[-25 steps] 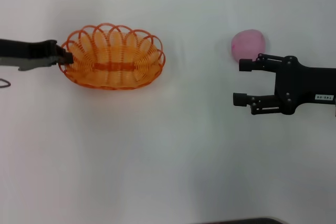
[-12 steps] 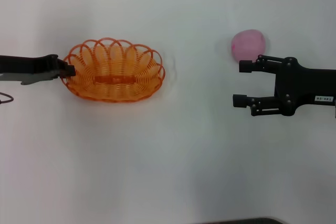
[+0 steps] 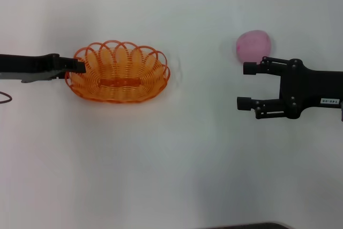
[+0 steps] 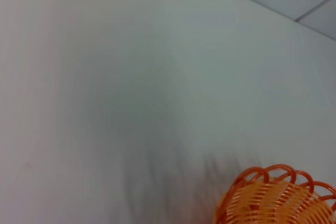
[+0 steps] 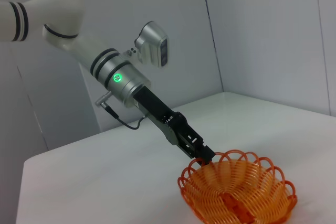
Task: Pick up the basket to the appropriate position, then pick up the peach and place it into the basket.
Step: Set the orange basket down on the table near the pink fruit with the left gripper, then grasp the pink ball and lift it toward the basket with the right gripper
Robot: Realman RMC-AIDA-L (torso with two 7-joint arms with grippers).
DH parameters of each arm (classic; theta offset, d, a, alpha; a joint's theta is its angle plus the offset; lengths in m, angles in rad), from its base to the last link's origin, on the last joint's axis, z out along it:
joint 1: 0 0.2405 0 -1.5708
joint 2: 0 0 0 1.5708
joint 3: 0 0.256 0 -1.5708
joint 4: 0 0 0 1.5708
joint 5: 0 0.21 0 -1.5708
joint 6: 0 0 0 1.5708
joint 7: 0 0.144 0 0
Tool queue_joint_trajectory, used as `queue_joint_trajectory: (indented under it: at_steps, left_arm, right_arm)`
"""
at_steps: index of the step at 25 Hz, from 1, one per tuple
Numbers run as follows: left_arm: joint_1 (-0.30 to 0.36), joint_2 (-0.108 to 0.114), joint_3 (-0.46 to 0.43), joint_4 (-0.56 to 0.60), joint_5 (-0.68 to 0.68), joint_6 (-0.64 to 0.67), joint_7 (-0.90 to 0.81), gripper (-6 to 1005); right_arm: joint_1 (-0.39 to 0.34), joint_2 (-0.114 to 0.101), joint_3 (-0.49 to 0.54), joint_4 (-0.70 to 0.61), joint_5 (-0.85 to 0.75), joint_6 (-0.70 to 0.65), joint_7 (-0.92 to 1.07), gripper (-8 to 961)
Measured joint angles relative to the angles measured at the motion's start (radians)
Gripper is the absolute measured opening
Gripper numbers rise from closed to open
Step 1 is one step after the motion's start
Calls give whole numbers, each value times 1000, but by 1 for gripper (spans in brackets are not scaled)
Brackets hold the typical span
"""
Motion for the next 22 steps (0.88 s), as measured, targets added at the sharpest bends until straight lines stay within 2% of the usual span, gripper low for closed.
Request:
queue_joint_trajectory:
  at_steps: [6,12,18,22]
  left_arm:
    - [-2,2,-2,3,-1,0,0,568]
    - [-3,8,-2,5,5,-14,-5,799]
    - [25,12,-22,69,-34,-41,71,806]
    - [73,9,-106,108,-198,-8,257,808]
  right_arm:
    - [1,0,0,1,0,0,0,906]
    - [0,0,0,1,0,0,0,906]
    - [1,-2,0,1,0,0,5,906]
    - [1,-2,0,1,0,-1,7,906]
